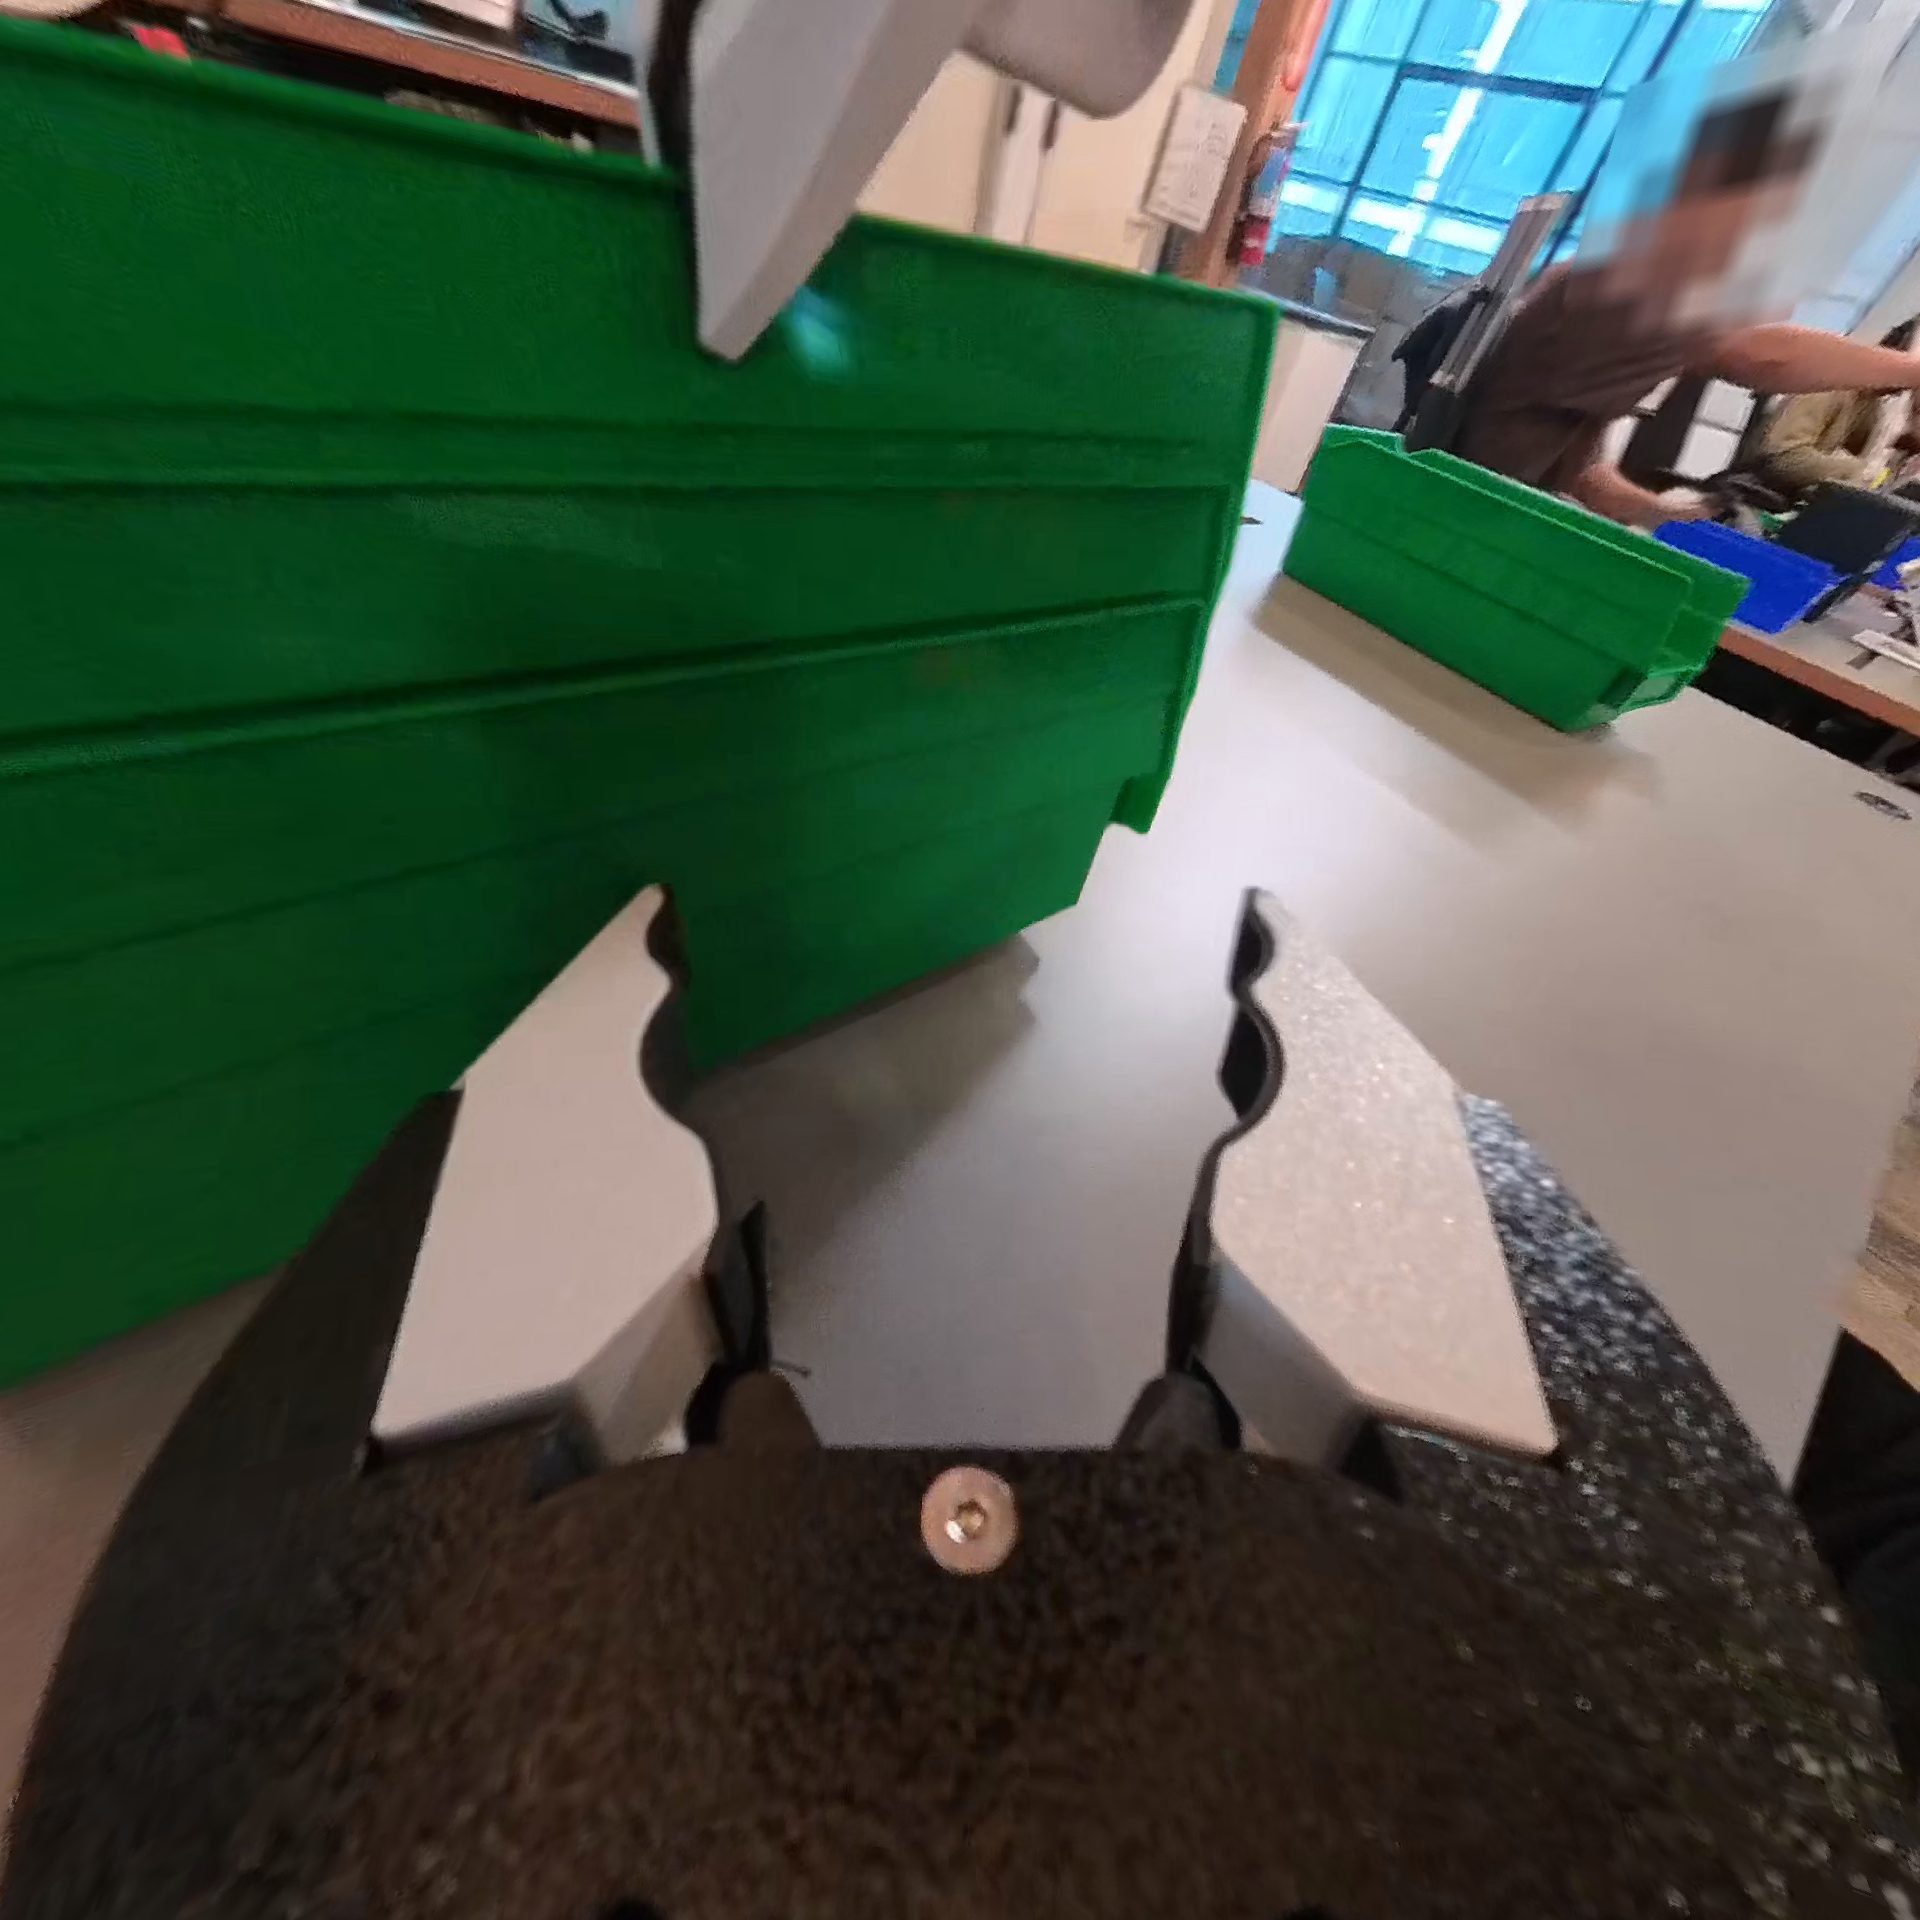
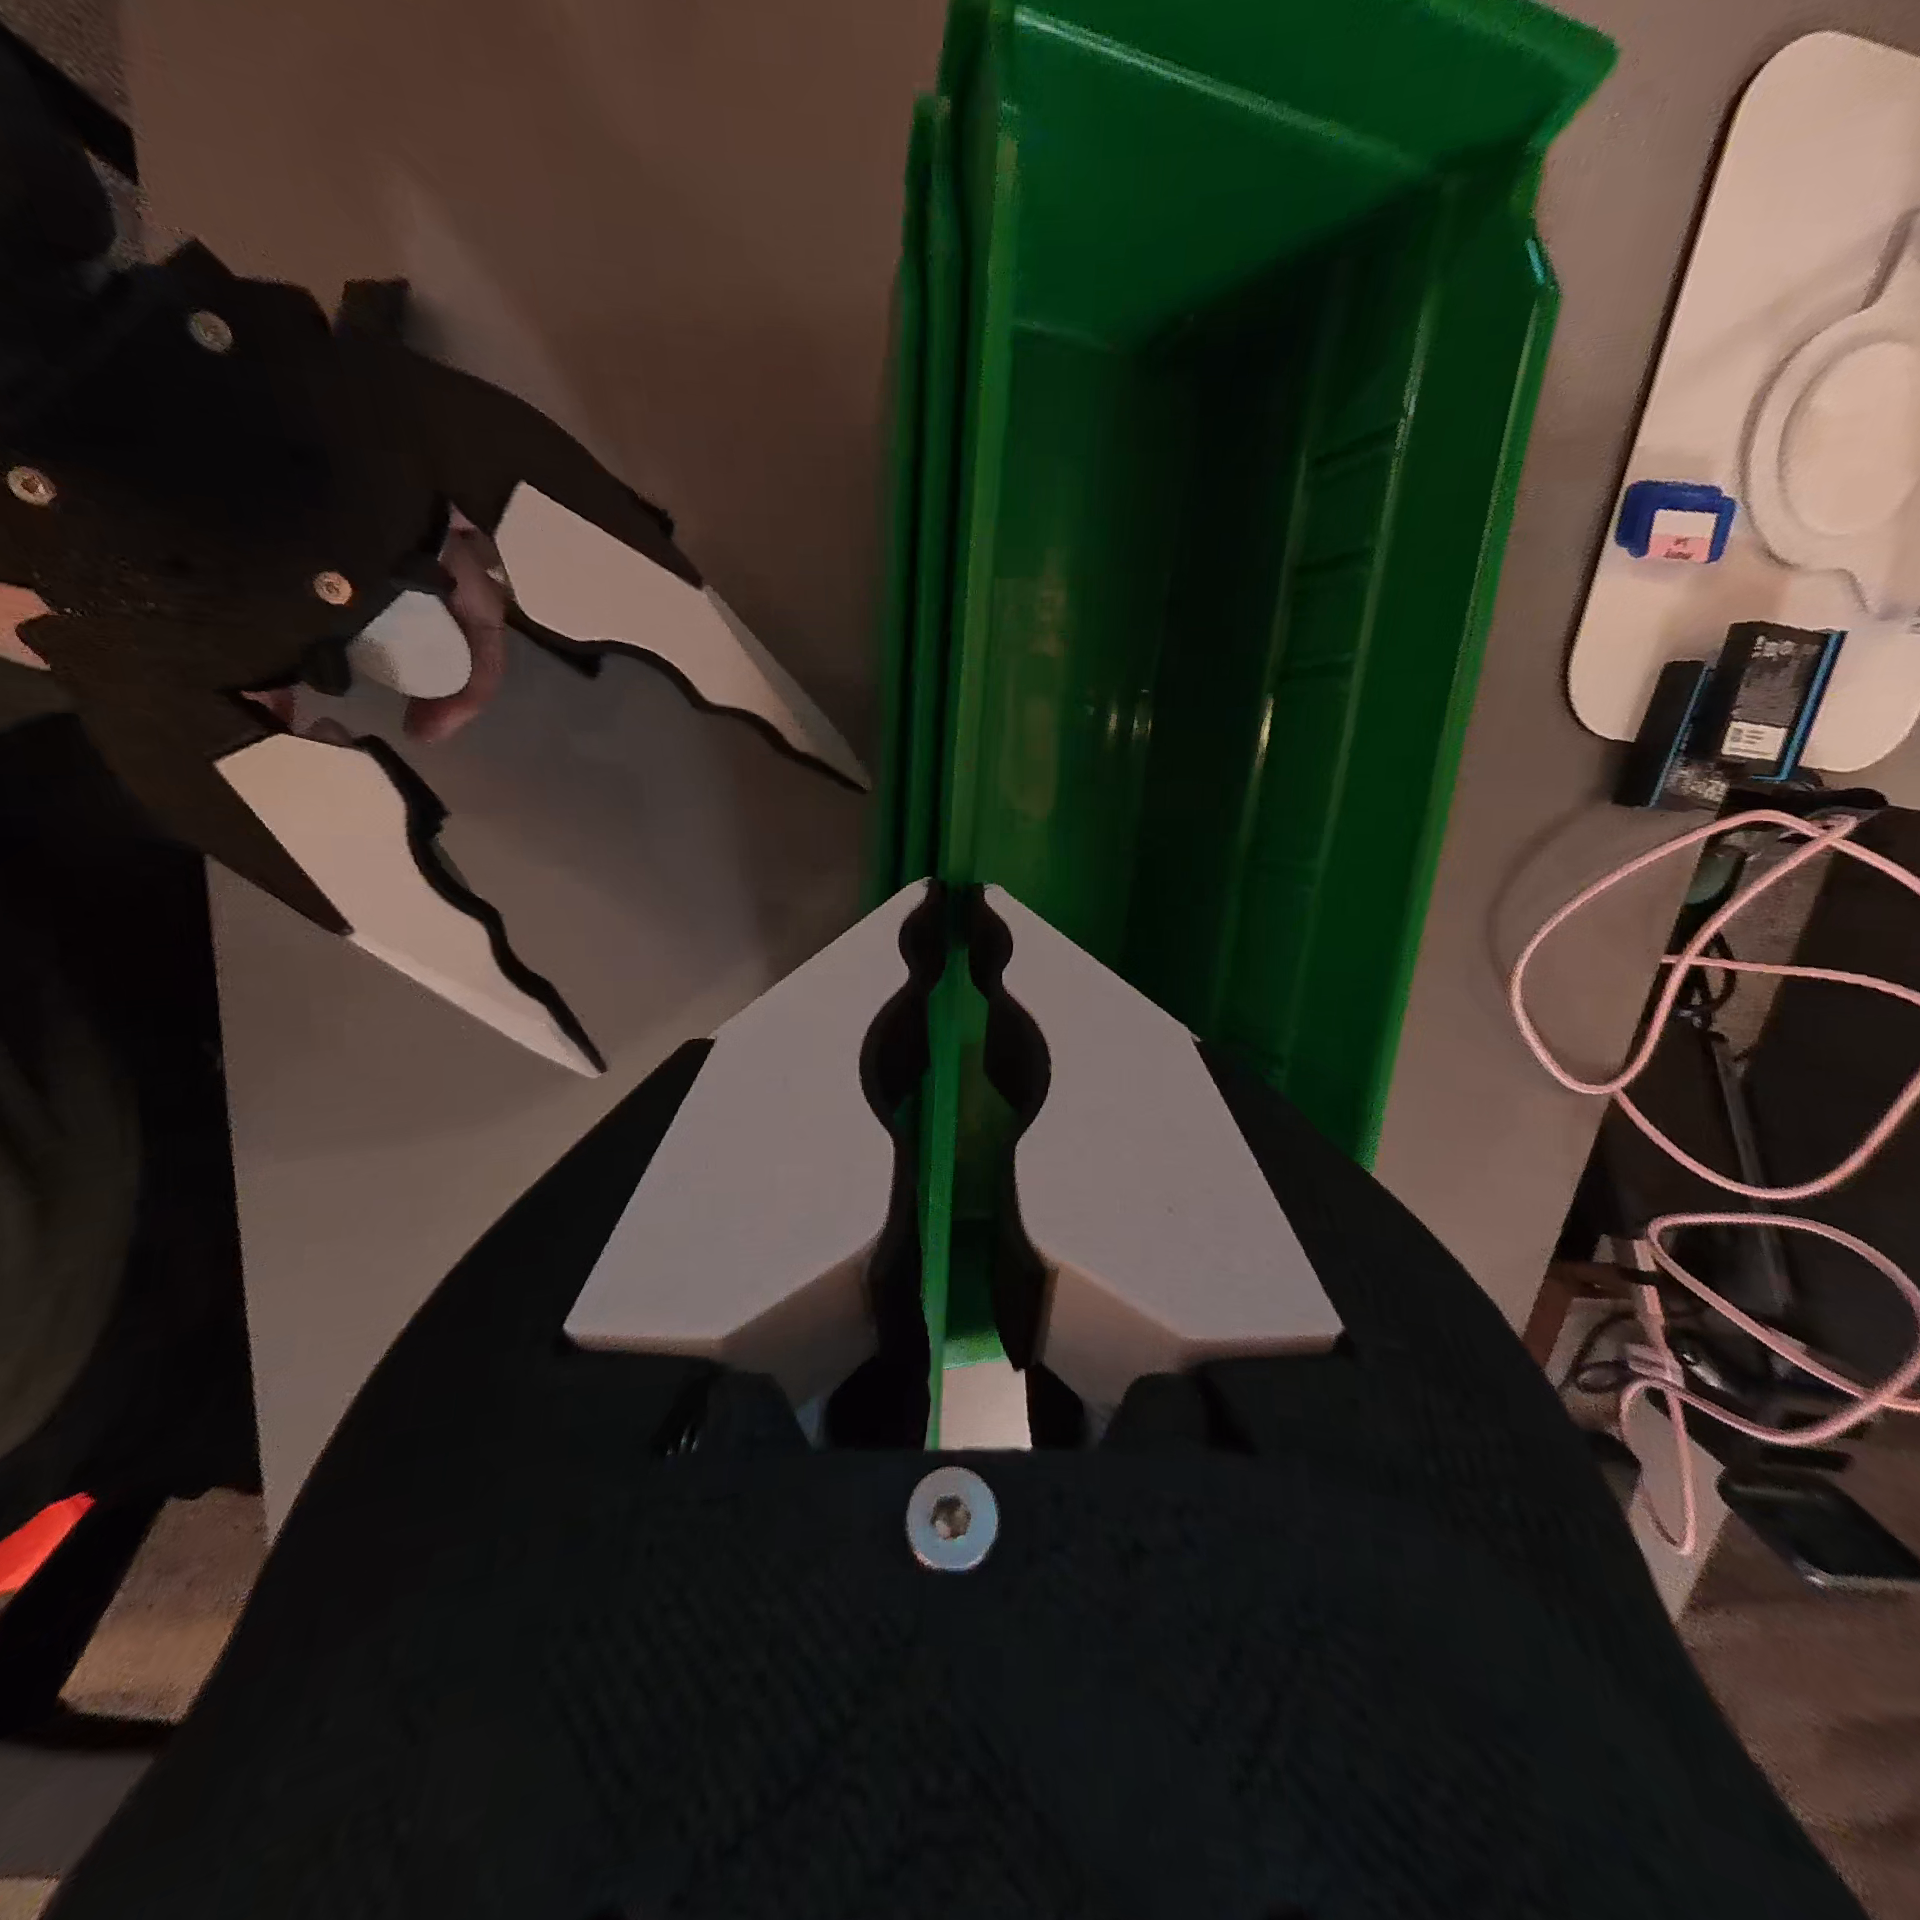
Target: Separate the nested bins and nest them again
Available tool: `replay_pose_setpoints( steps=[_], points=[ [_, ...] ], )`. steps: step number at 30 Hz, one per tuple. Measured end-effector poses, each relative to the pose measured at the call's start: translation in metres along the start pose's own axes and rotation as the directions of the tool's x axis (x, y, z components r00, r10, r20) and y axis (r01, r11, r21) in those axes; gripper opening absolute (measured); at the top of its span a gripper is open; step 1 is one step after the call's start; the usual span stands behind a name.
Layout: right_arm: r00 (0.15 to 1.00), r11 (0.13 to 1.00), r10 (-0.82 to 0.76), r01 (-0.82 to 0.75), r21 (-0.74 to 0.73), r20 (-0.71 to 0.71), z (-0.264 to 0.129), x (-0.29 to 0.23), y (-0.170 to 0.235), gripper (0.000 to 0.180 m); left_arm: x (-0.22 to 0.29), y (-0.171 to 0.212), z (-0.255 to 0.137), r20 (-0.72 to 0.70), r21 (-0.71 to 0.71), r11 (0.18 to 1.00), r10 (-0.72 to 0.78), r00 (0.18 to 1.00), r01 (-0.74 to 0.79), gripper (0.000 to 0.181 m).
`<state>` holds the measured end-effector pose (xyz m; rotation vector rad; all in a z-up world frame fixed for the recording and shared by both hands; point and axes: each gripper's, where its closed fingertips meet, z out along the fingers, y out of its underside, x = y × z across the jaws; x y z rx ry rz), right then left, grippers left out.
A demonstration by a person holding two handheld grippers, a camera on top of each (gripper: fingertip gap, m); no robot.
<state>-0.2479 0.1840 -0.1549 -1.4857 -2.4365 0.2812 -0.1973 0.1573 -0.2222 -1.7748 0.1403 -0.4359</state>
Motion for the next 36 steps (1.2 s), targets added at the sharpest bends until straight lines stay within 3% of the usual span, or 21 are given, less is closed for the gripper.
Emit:
replay_pose_setpoints(
  steps=[7,11,17,21,24,28,32,36],
  points=[
    [1.000,0.999,-0.009,0.009,0.033,-0.023,-0.004,0.000,-0.007,0.002,-0.019,0.033,0.009,0.074,-0.152,0.985,-0.066,0.995,0.076,0.102],
    [1.000,0.996,0.011,-0.008,0.083,-0.026,-0.022,0.004,-0.017,0.002,-0.021,0.032,0.008,0.067,-0.138,0.984,-0.107,0.992,0.115,0.105],
    [0.994,0.984,0.081,-0.066,0.168,-0.079,-0.064,0.018,-0.024,0.002,-0.019,0.026,0.005,0.036,-0.095,0.986,-0.135,0.990,0.138,0.105],
    [0.975,0.961,0.171,-0.132,0.245,-0.143,-0.117,0.032,-0.006,0.002,-0.018,0.019,0.000,0.015,-0.056,0.987,-0.147,0.989,0.147,0.106],
    [0.944,0.938,0.273,-0.218,0.271,-0.184,-0.161,0.041,0.037,0.002,-0.025,0.011,-0.005,0.041,-0.011,0.987,-0.159,0.986,0.159,0.115],
    [0.851,0.880,0.462,-0.403,0.252,-0.250,-0.191,0.052,0.123,0.002,-0.033,0.005,-0.009,0.046,0.063,0.977,-0.208,0.977,0.205,0.123],
    [0.717,0.792,0.608,-0.575,0.205,-0.341,-0.188,0.059,0.219,0.002,-0.038,0.003,-0.009,0.080,0.088,0.973,-0.219,0.972,0.212,0.125],
    [0.620,0.704,0.698,-0.687,0.181,-0.359,-0.151,0.044,0.300,0.002,-0.052,-0.001,-0.014,0.189,0.138,0.968,-0.235,0.954,0.211,0.132]
  ],
)
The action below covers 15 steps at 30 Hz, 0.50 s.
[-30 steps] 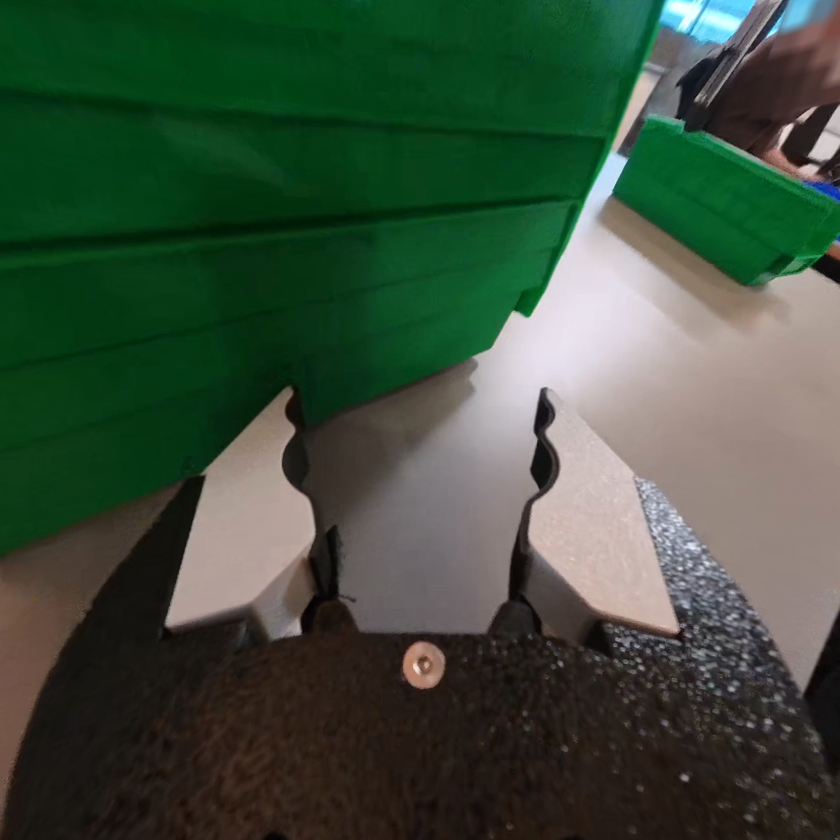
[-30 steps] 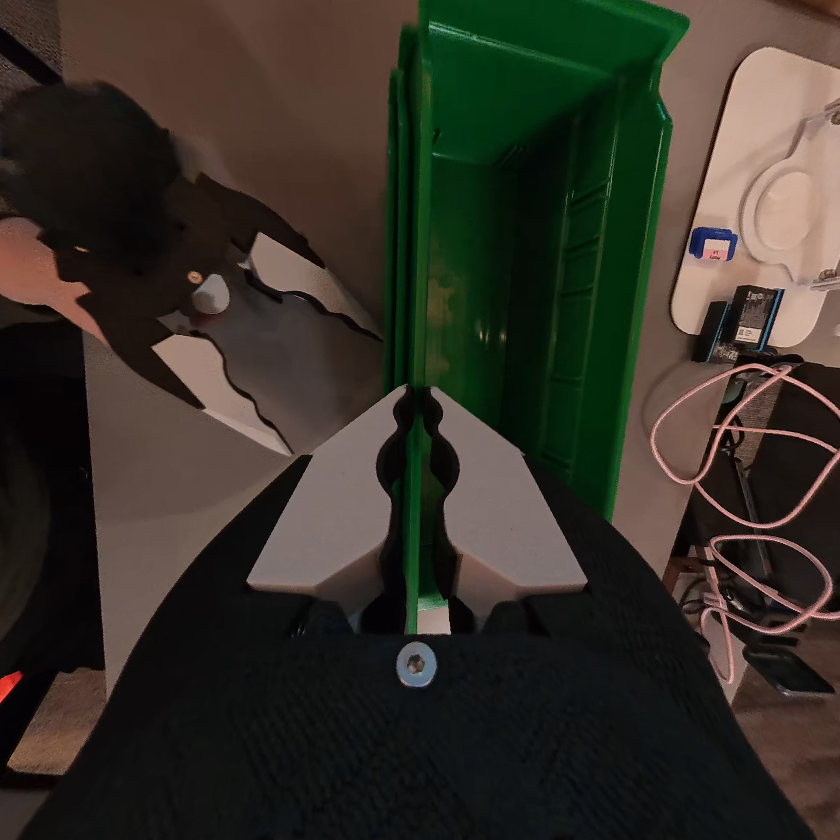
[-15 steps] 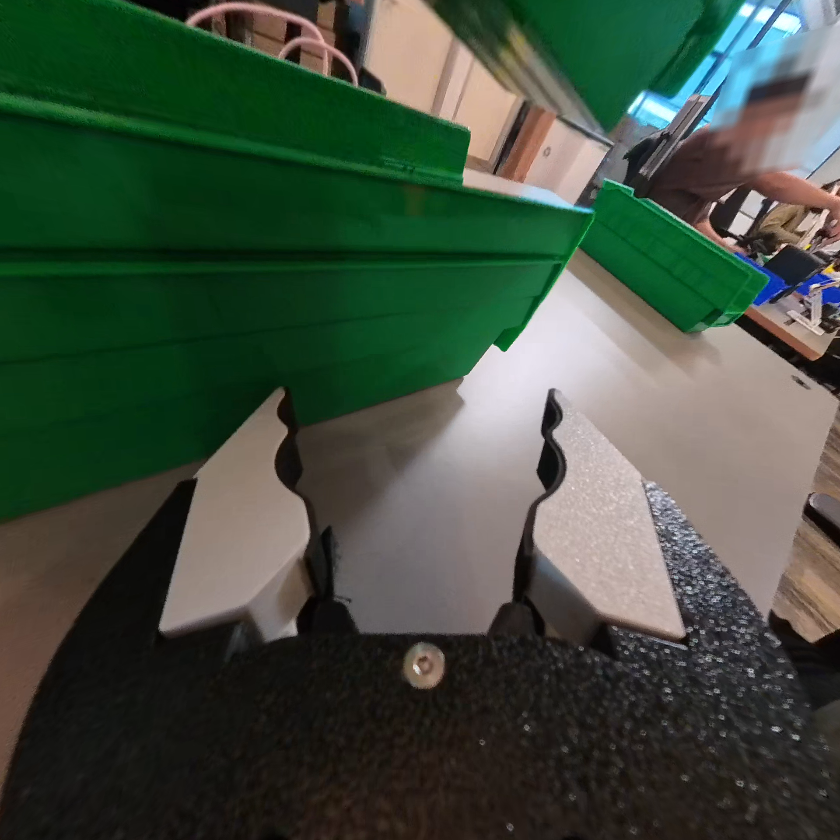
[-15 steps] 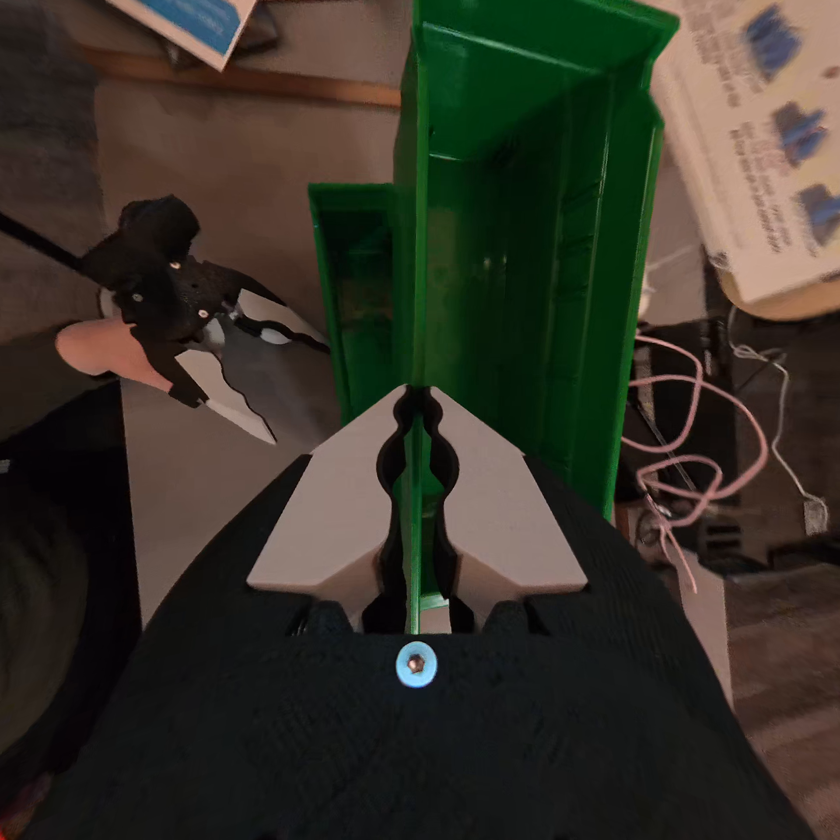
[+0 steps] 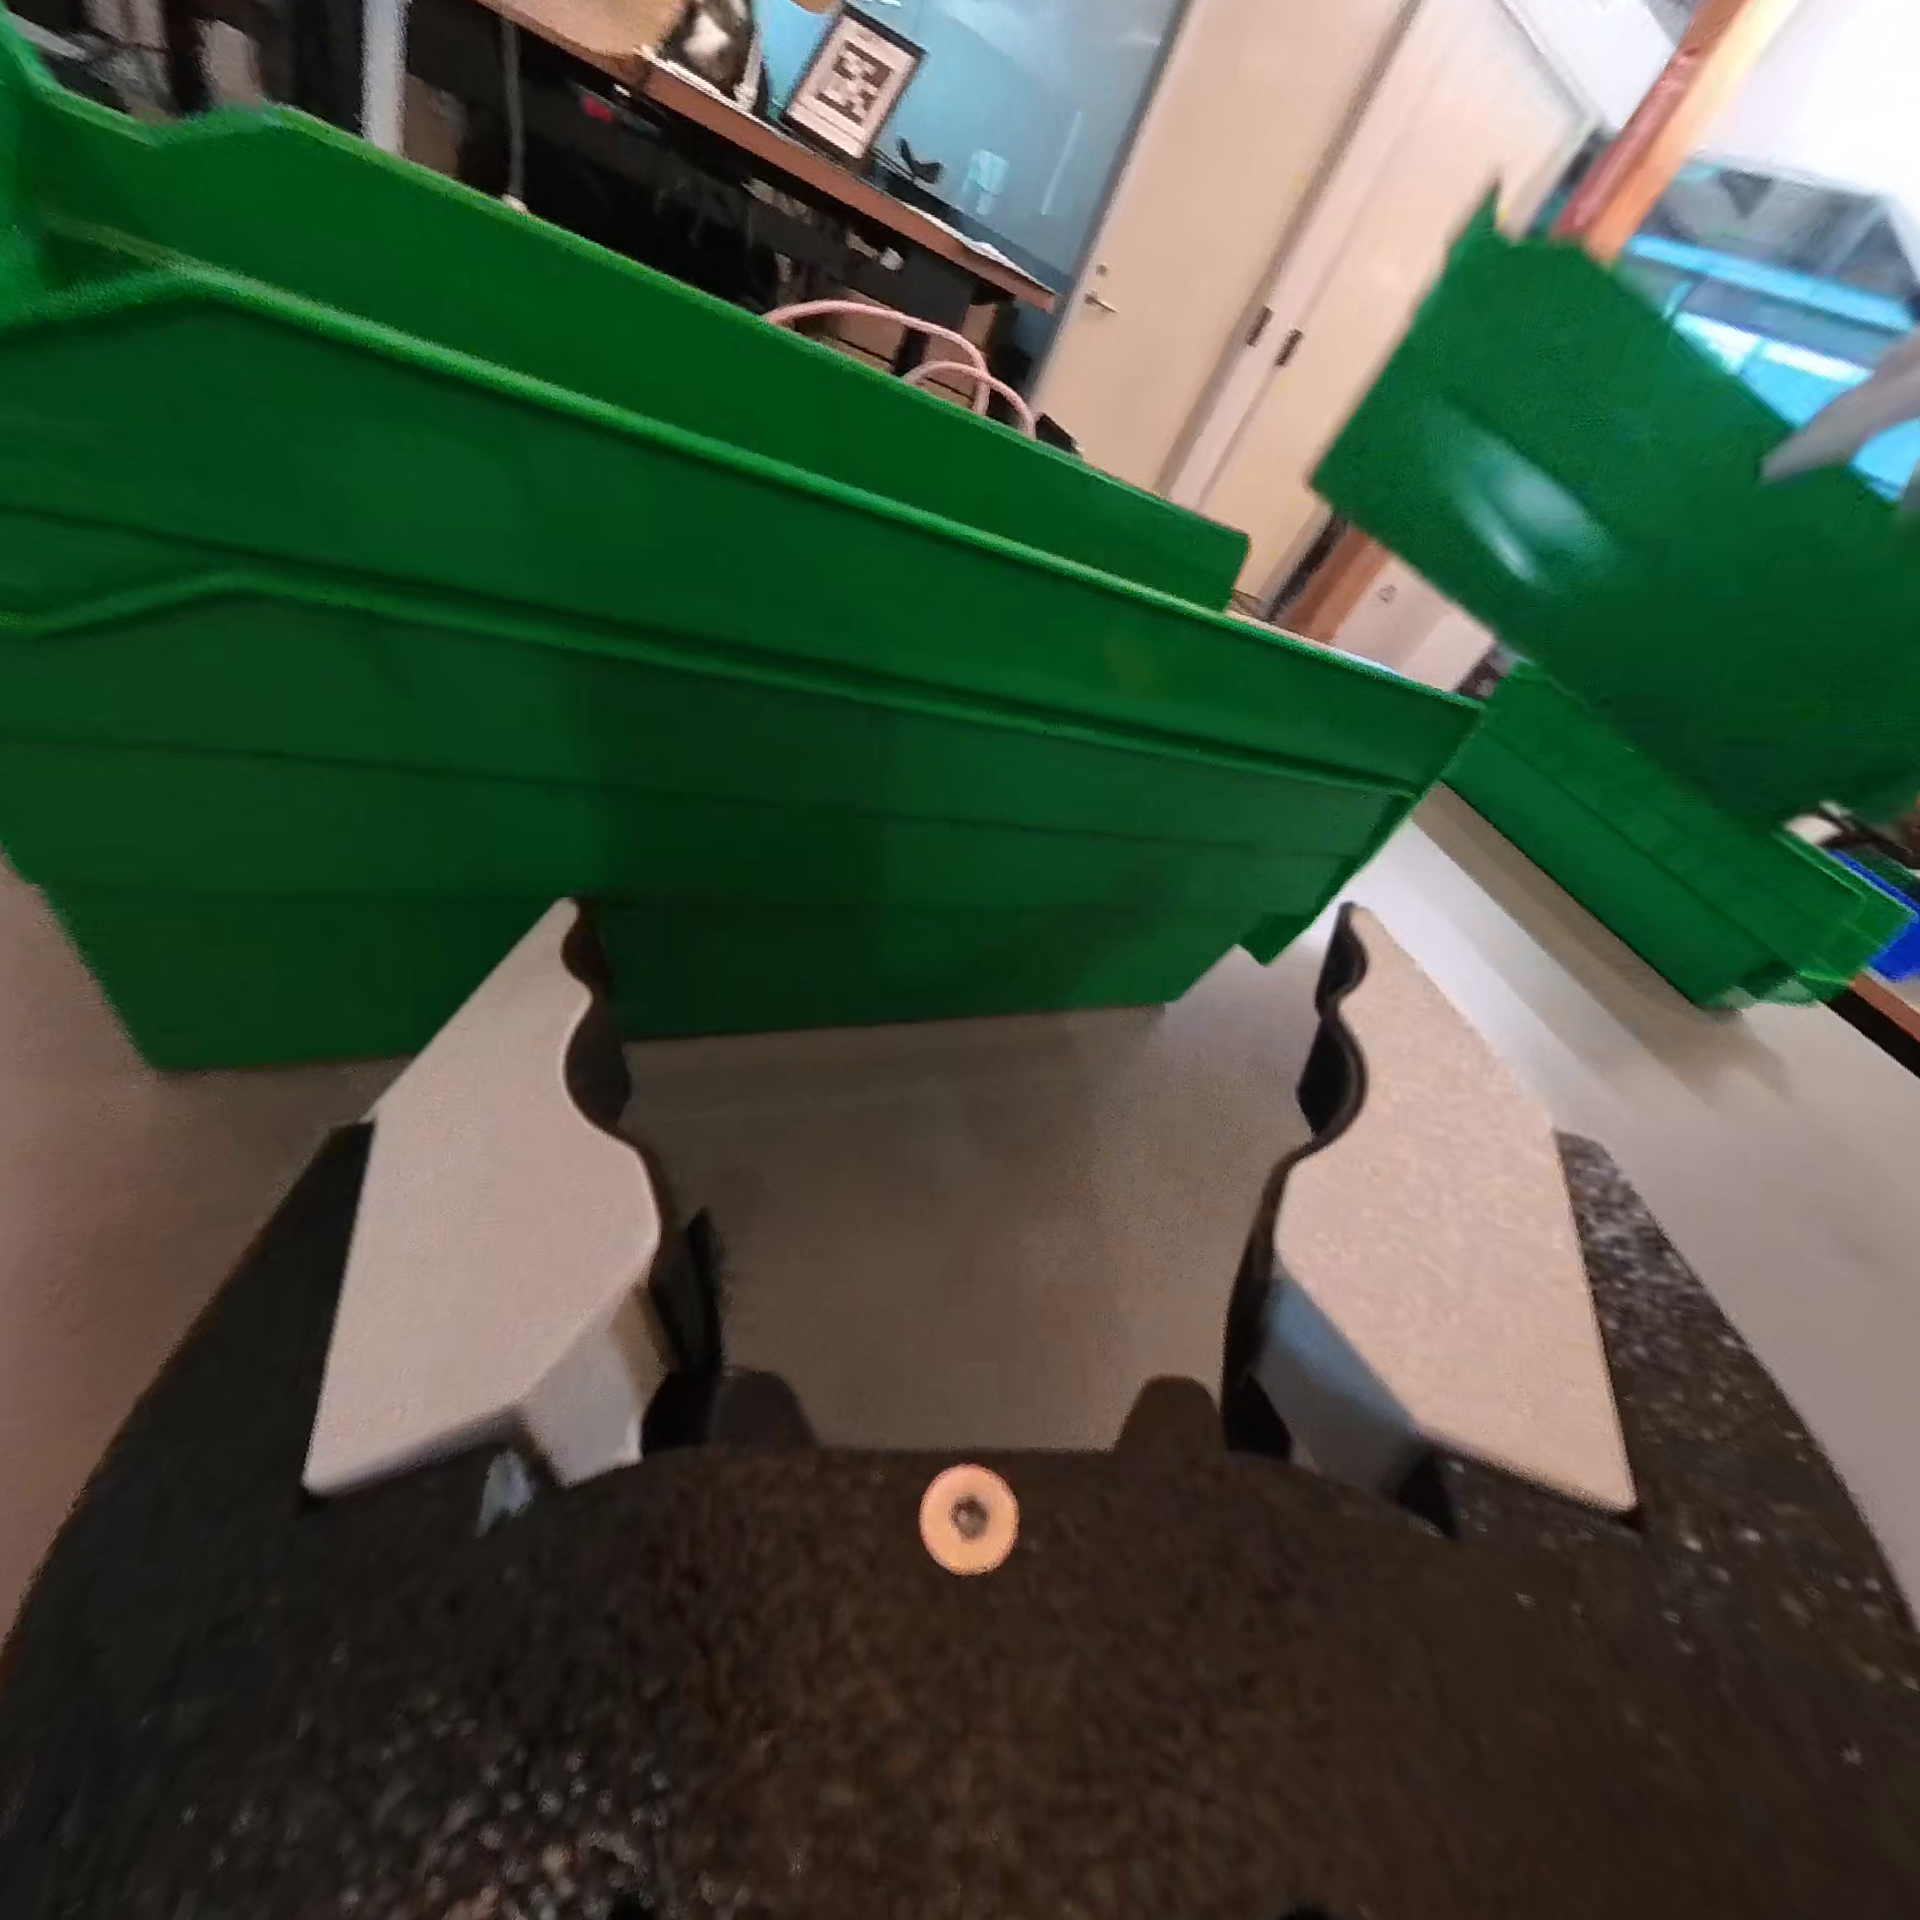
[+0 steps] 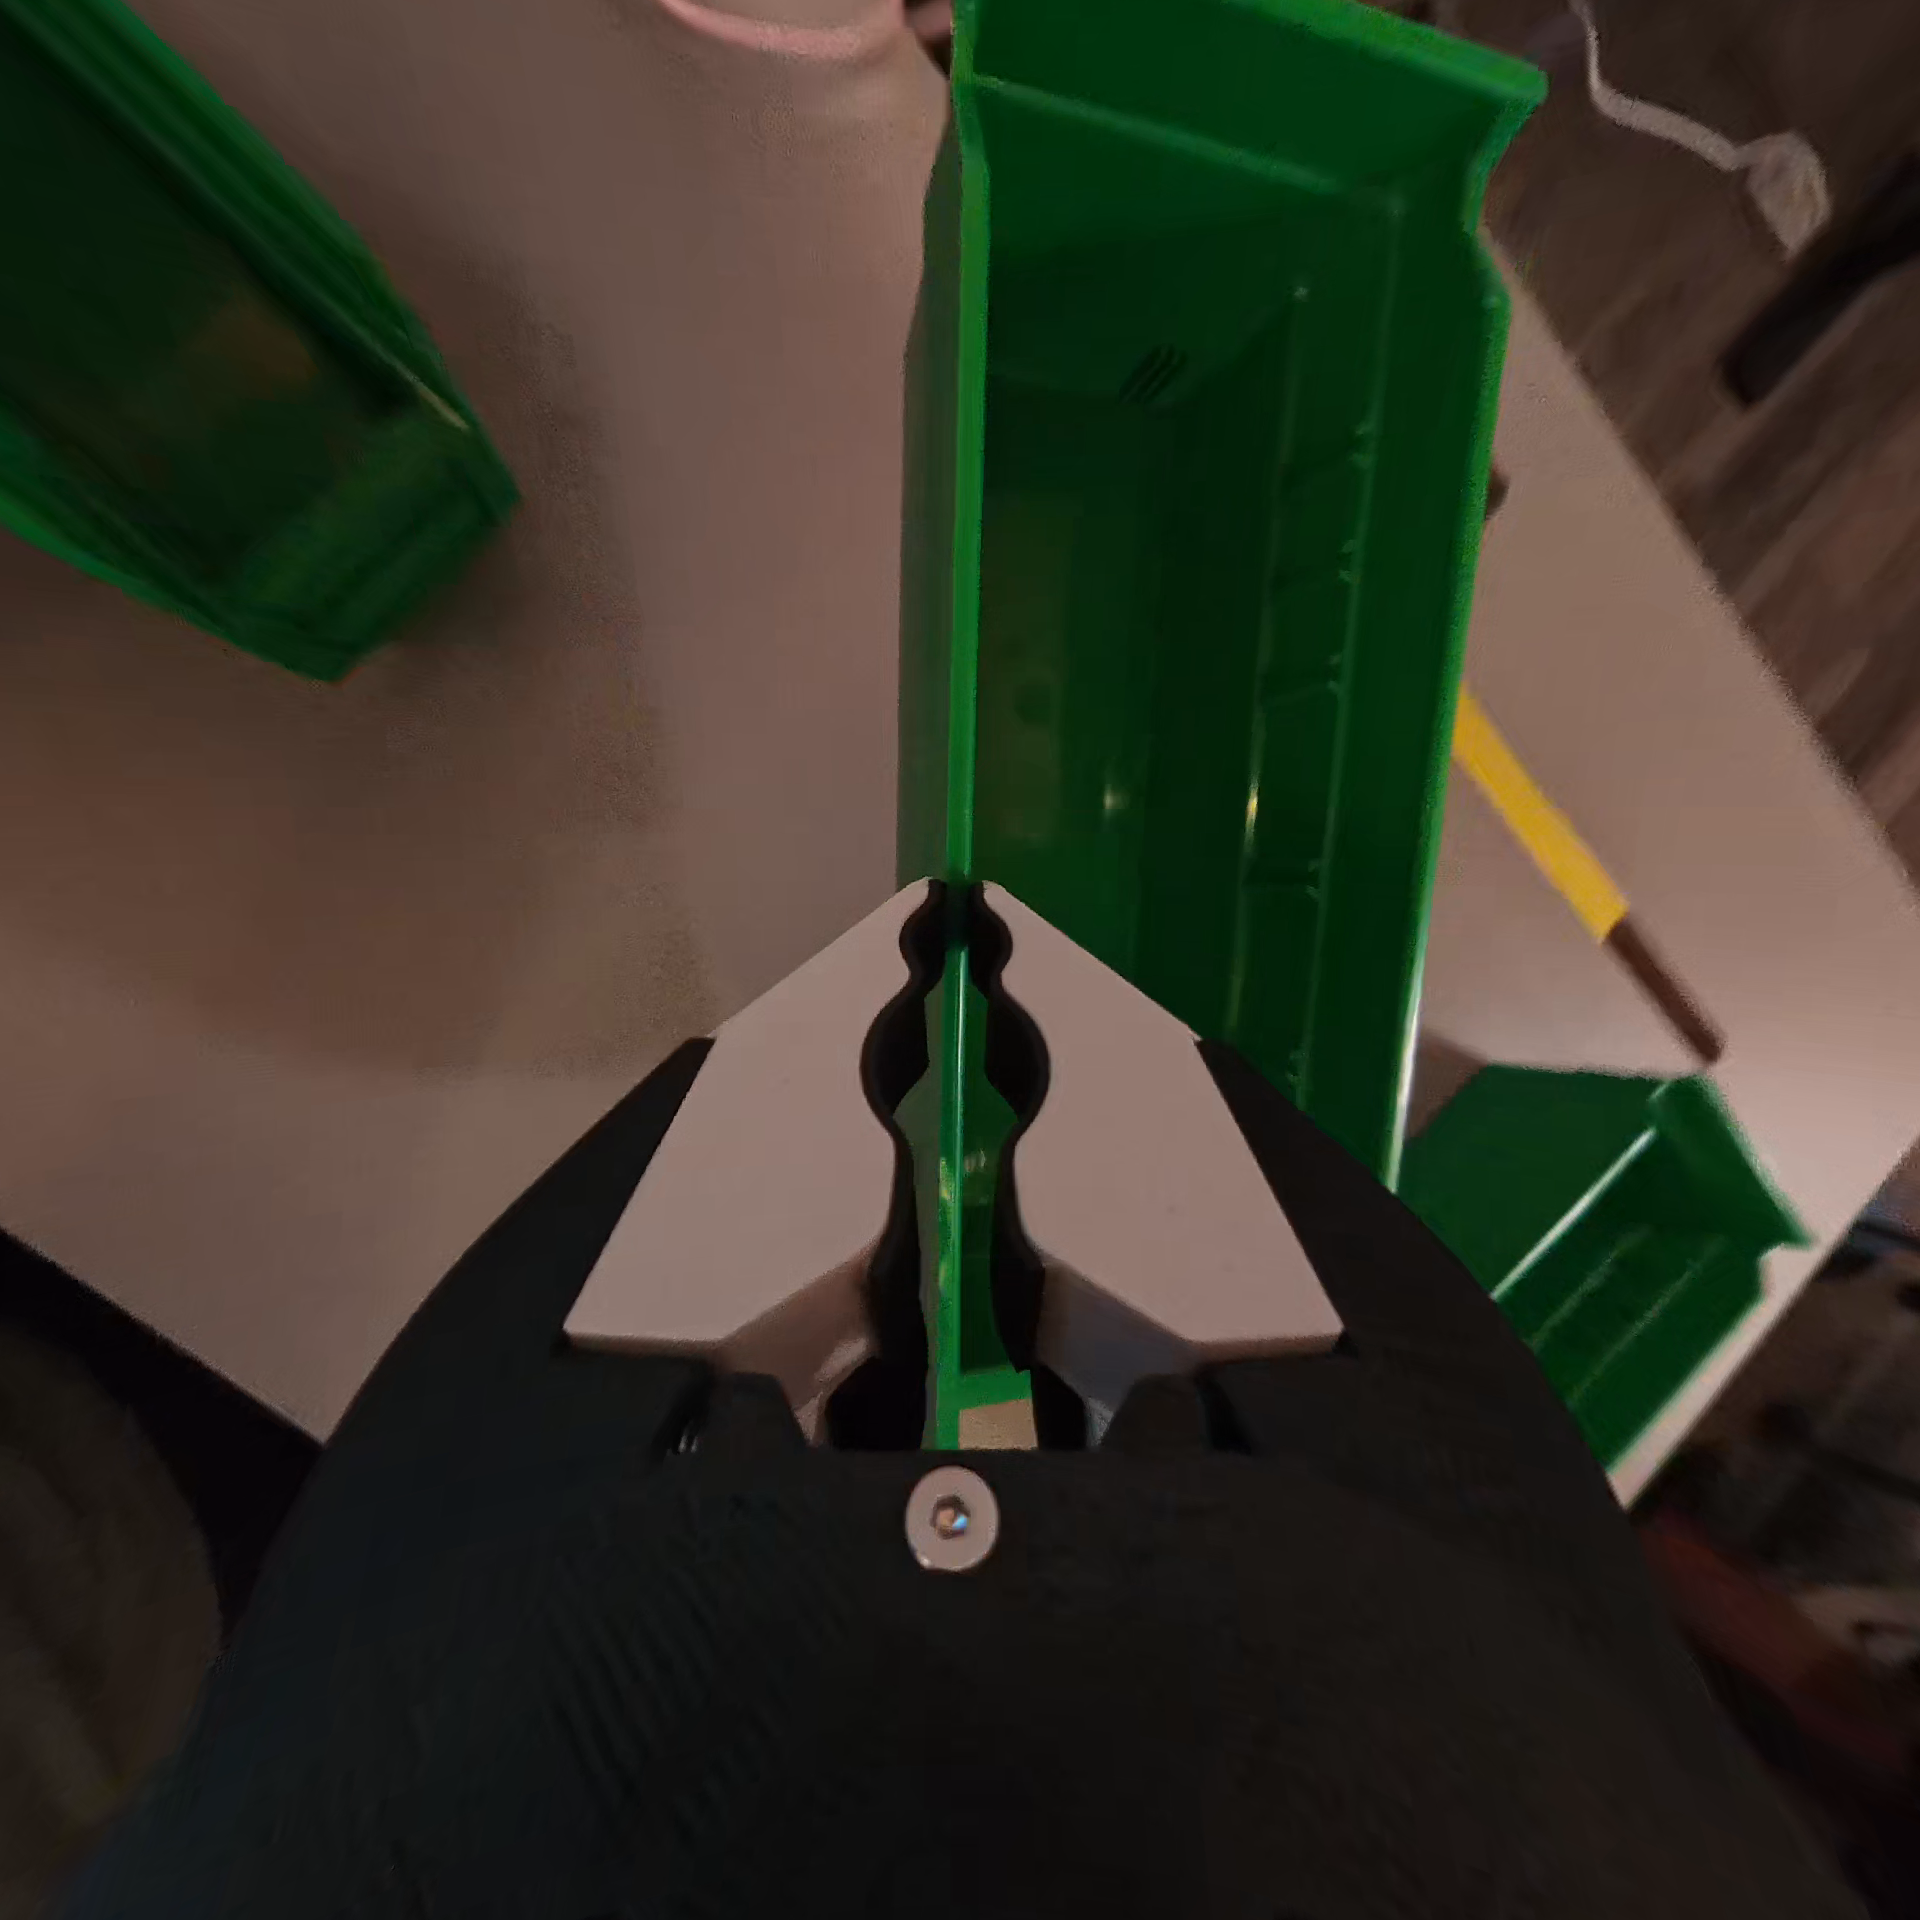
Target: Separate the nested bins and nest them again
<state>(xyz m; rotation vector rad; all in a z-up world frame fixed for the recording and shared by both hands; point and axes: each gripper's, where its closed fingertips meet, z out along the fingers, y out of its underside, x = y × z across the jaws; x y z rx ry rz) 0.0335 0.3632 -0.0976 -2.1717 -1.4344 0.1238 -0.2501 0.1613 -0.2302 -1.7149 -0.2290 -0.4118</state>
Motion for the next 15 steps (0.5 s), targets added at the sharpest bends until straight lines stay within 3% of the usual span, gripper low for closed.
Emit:
replay_pose_setpoints(
  steps=[4,9,15],
  points=[
    [0.980,0.983,0.173,-0.177,-0.040,-0.096,0.043,0.033,0.062,0.002,-0.012,-0.017,-0.009,0.105,0.105,0.994,0.011,0.994,-0.022,0.144],
    [0.888,0.929,0.346,-0.370,-0.023,-0.304,0.072,0.082,0.115,0.003,-0.013,-0.026,-0.014,0.140,0.155,0.986,0.036,0.990,-0.058,0.146],
    [0.824,0.868,0.476,-0.496,0.016,-0.307,0.096,0.094,0.124,0.005,-0.013,-0.027,-0.012,0.130,0.176,0.983,0.028,0.991,-0.051,0.142]
  ],
)
